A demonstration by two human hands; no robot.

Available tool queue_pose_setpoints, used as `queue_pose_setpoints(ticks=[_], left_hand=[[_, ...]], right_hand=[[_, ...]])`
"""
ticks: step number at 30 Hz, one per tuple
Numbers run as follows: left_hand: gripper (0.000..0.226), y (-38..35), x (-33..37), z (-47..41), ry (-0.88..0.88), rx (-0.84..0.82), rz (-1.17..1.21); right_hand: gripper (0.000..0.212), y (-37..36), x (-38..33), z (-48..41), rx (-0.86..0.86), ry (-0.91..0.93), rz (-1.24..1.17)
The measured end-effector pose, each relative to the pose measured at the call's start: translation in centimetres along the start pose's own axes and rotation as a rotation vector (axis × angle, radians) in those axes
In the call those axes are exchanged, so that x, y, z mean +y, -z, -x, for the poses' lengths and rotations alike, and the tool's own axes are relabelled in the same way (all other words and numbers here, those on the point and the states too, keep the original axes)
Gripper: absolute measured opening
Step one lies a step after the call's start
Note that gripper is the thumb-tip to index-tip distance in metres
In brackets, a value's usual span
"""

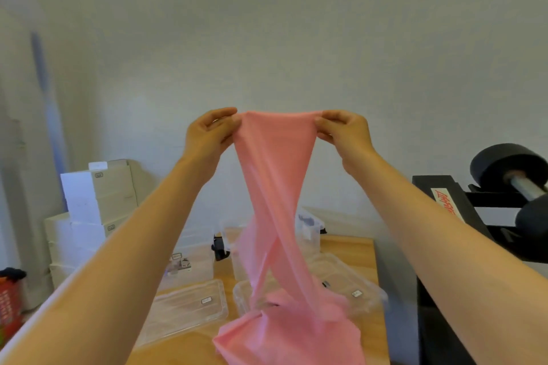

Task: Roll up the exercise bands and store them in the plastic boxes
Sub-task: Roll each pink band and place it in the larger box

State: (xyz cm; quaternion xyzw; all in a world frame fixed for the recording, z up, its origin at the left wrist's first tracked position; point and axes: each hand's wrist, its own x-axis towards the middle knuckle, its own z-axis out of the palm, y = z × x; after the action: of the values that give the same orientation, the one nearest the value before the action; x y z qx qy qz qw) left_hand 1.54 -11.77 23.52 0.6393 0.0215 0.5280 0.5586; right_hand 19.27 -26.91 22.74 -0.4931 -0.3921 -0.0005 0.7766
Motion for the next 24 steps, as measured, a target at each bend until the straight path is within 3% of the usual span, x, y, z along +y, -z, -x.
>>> queue_pose_setpoints(ticks=[6,12,14,18,24], left_hand=[[0.019,0.8,-2.2,0.8,0.109,-0.078,-0.039],[0.018,2.6,-8.3,0.3,0.255,-0.088,-0.255],[0.02,2.7,-10.1,-0.4,0.239,-0.078,-0.327],[0.018,2.6,-11.5,-1.8,0.096,0.037,-0.291],[0.013,5.0,-17.3,3.8,0.276,-0.028,-0.423]], right_hand=[[0.013,0.2,1.9,0.1,0.013,-0.098,0.154],[0.01,0.4,8.1,-0.6,-0.115,-0.3,0.395],[0.009,-0.1,9.8,-1.2,-0.127,-0.323,0.395],[0.011,-1.0,11.5,-1.9,-0.112,-0.111,0.337],[0.007,2.1,17.3,2.4,-0.218,-0.318,0.364]])
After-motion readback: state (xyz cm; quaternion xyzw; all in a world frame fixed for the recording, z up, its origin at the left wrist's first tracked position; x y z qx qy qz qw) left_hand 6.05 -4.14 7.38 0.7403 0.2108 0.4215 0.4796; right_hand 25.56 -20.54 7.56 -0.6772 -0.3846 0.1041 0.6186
